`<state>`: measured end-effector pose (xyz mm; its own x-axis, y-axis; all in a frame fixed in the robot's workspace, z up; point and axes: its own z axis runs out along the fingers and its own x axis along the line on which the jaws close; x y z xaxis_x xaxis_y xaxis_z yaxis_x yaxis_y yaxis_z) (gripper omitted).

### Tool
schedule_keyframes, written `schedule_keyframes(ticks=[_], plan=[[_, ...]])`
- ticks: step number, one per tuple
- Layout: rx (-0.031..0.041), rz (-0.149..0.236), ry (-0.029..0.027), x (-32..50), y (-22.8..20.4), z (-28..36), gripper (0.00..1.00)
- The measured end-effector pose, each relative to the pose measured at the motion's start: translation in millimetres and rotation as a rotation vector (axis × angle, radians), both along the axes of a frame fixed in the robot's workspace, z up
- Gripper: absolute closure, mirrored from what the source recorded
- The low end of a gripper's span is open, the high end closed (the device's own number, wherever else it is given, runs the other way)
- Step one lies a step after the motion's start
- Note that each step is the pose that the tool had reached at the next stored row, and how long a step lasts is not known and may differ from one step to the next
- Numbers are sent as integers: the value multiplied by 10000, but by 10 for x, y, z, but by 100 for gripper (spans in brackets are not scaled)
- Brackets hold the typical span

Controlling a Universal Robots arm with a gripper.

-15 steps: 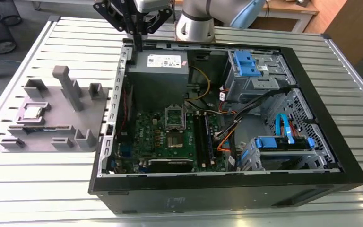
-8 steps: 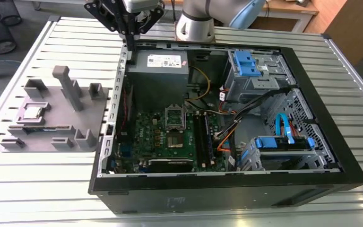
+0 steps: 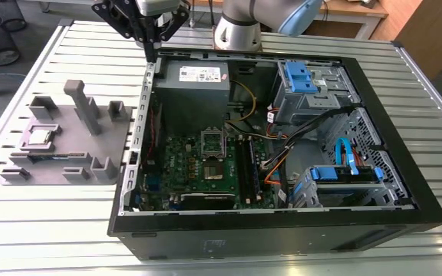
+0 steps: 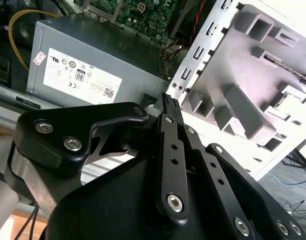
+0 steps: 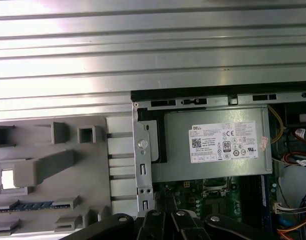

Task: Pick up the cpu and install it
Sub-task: 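Reach for the cpu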

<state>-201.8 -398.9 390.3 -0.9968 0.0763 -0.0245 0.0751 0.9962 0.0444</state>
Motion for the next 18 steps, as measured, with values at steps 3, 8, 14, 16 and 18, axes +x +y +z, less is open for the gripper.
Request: schedule_keyframes(ticks=[3, 8, 14, 16, 18], plan=[[-1, 0, 1, -41, 0, -3, 89], [0, 0, 0, -100, 0, -8, 89], [-1, 1, 0, -135, 0, -10, 89], [-1, 0, 1, -149, 0, -10, 89], [0, 0, 0, -150, 0, -11, 89]])
